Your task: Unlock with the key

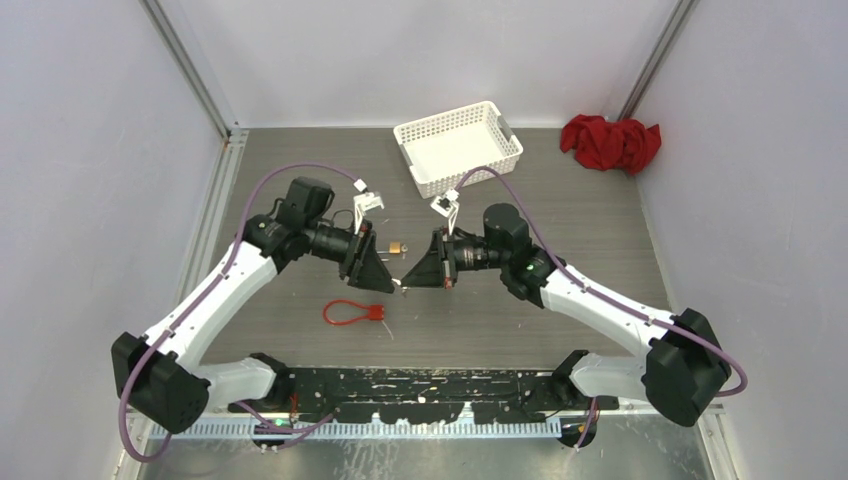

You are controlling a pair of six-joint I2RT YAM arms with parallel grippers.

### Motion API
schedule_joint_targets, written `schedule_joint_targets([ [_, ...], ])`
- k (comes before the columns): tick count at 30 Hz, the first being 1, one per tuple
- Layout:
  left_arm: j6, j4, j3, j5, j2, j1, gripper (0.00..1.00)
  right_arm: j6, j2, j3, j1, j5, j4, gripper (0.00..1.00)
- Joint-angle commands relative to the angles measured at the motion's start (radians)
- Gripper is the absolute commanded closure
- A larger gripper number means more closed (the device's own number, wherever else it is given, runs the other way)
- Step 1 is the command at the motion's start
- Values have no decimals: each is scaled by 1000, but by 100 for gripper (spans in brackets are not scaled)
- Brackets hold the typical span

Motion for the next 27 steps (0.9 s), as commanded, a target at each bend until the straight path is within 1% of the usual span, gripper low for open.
schedule_joint_targets([
  [1,63,-99,78,-36,23,2,50,4,-33,26,-6,12,24,99],
  [3,86,-117,94,-53,29,3,37,-7,-40,24,-11,16,2,99],
  [8,153,-185,113,-79,14,13,23,-36,-63,15,-27,24,-64,99],
  [15,254,-249,119,-91,-9,18,22,-47,-84,-4,-42,22,-101,99],
  [16,296,-267,117,-91,-13,18,23,-58,-87,-2,-44,25,-116,99],
  [18,450,-328,106,-103,-22,18,26,-84,-91,7,-50,37,-163,99],
  [20,564,-353,77,-172,-31,11,27,-100,-99,14,-59,43,-199,99],
  [23,688,-375,34,-349,-23,-47,28,-128,-121,16,-75,55,-256,99],
  [25,719,-361,3,-463,-7,-119,28,-156,-134,23,-89,75,-322,99],
  [27,707,-312,-37,-557,5,-175,28,-188,-143,27,-107,94,-399,99],
])
